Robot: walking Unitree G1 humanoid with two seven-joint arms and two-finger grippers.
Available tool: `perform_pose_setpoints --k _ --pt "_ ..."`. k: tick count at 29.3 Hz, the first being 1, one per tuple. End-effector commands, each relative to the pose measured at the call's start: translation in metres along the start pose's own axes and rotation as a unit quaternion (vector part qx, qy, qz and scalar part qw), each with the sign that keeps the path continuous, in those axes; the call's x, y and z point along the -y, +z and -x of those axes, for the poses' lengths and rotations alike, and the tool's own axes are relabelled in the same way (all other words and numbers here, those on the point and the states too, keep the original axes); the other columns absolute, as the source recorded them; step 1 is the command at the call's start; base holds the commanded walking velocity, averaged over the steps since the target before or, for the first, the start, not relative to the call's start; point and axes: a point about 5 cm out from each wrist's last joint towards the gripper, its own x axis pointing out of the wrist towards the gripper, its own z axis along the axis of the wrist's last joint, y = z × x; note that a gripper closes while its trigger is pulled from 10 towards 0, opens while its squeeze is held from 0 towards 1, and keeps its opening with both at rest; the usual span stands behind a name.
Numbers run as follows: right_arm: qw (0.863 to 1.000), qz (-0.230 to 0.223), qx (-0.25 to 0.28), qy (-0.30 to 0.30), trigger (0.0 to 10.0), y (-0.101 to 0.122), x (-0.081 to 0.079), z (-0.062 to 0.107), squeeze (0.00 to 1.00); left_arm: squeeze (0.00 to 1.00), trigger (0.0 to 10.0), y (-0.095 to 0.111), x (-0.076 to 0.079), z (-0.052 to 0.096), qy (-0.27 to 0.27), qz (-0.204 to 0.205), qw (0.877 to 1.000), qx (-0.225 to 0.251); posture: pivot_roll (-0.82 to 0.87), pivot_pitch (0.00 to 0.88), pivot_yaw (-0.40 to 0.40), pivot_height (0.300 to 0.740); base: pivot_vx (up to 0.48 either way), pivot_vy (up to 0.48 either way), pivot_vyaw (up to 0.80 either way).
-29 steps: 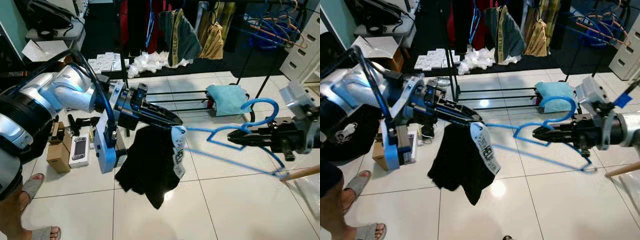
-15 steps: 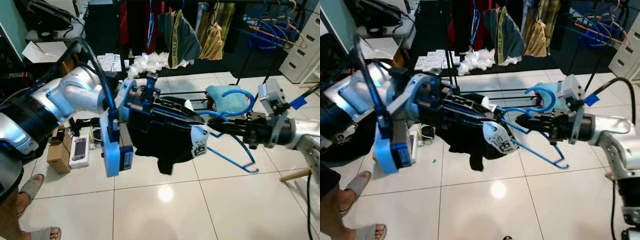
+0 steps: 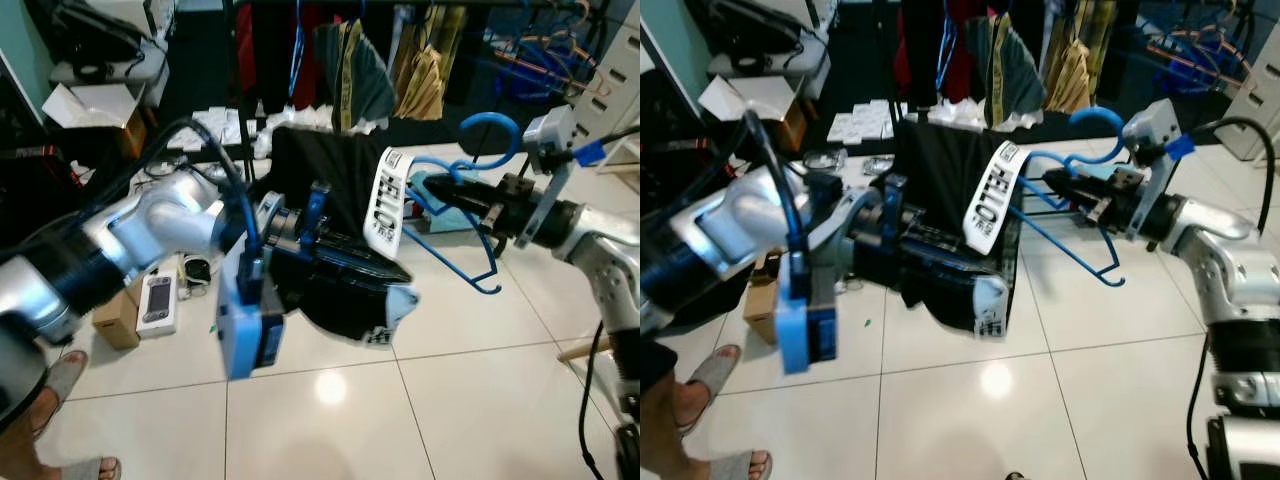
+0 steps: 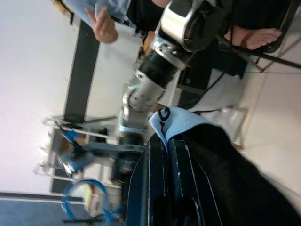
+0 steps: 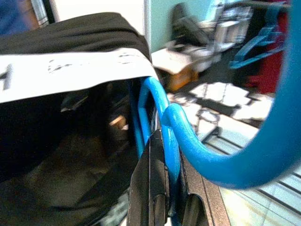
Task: Hang hanger
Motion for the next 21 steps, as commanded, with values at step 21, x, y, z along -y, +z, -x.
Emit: perform_pose_setpoints --k 21 --pt "0.991 -0.04 0.078 -0.099 10.0 0.018 0.019 -0.006 0.0 0.0 10.0 0.012 0.061 -0.013 0.005 0.14 0.99 -0.013 -0.02 0.146 0.01 0.74 0.0 0.0 0.0"
